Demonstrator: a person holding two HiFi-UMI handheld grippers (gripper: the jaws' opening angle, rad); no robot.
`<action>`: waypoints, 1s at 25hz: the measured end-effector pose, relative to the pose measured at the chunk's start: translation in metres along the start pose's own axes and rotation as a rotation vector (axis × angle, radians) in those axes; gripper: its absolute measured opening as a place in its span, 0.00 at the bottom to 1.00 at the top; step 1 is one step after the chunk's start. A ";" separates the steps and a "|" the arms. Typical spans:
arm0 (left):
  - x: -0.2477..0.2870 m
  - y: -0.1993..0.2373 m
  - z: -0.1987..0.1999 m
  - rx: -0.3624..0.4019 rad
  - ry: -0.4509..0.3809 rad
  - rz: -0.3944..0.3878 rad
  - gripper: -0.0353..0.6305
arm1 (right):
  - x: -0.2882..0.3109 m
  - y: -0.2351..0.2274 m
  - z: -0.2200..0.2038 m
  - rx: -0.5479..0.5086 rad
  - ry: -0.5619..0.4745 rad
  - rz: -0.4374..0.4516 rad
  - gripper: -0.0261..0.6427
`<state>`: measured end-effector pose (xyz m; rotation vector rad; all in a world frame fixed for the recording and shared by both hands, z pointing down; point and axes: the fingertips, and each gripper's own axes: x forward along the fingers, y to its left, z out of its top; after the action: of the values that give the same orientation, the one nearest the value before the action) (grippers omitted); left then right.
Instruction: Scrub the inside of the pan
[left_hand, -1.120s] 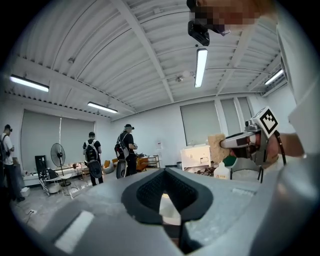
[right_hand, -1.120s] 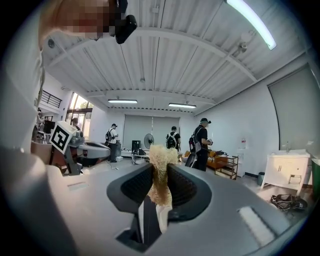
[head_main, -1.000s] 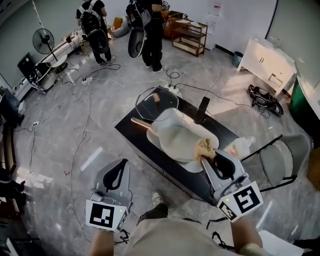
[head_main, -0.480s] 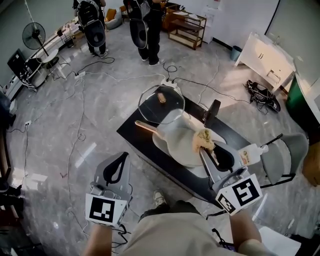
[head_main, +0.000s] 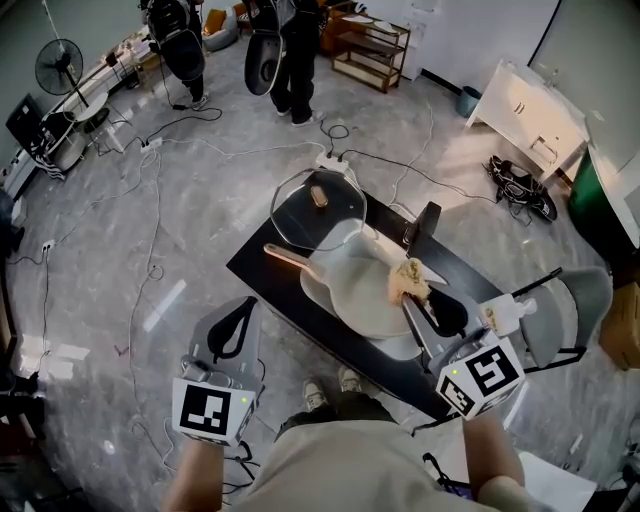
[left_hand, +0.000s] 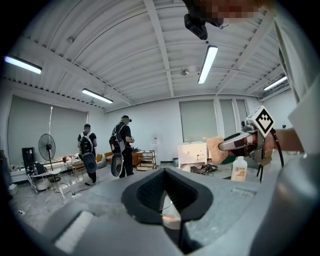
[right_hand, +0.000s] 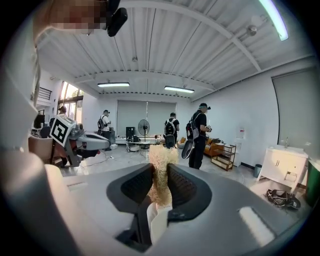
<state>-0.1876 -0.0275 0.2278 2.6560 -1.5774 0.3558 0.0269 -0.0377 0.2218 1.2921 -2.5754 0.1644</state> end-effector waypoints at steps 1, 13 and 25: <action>0.004 0.000 -0.002 -0.005 0.008 0.001 0.06 | 0.004 -0.002 -0.004 0.010 0.015 0.015 0.18; 0.073 -0.010 -0.027 -0.002 0.123 -0.019 0.06 | 0.066 -0.042 -0.059 0.096 0.132 0.109 0.18; 0.135 -0.015 -0.080 0.010 0.244 -0.056 0.06 | 0.128 -0.047 -0.148 0.118 0.320 0.244 0.18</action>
<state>-0.1267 -0.1250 0.3357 2.5411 -1.4292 0.6581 0.0172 -0.1329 0.3989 0.8948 -2.4619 0.5309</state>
